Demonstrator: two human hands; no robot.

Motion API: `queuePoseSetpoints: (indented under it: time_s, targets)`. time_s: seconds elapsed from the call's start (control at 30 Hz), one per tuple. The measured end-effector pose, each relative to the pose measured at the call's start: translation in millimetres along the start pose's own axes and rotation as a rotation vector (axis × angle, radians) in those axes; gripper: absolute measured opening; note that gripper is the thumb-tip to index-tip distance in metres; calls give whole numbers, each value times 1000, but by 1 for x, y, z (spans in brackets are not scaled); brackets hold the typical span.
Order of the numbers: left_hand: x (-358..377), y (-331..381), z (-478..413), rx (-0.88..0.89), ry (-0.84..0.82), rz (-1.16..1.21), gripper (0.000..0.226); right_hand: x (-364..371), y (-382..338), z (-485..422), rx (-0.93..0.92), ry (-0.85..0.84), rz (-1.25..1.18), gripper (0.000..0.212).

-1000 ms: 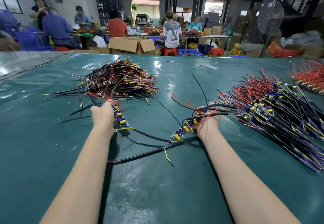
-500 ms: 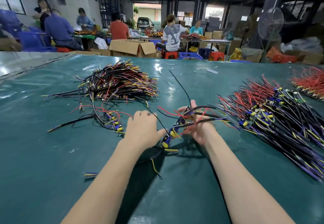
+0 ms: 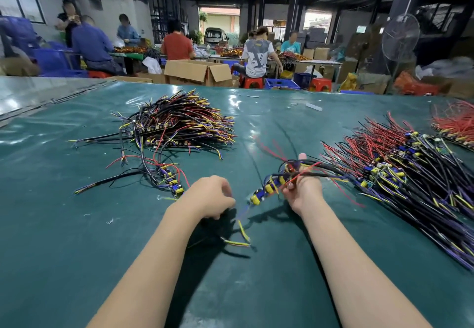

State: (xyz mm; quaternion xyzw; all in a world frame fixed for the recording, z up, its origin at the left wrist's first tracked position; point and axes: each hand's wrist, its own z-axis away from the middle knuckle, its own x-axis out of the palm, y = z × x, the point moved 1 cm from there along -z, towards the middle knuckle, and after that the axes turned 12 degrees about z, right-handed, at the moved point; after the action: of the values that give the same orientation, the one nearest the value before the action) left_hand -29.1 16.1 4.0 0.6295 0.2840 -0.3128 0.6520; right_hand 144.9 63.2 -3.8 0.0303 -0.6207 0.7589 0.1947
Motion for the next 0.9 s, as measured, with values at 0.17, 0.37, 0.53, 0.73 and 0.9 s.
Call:
queuePoseSetpoints:
  time_s: [0.17, 0.37, 0.53, 0.73, 0.9]
  targets:
    - [-2, 4, -1, 9, 71, 229, 19, -6, 0, -3, 48, 102, -224, 35]
    - [4, 5, -3, 37, 200, 292, 39, 13, 12, 8, 10, -54, -159, 33]
    - [8, -3, -8, -19, 364, 427, 37, 18, 17, 7, -27, -145, 26, 40]
    - [5, -9, -12, -117, 383, 642, 39, 6, 18, 8, -440, -245, 220, 25]
    - [3, -10, -8, -137, 474, 279, 34, -1, 14, 17, -509, -346, 343, 17]
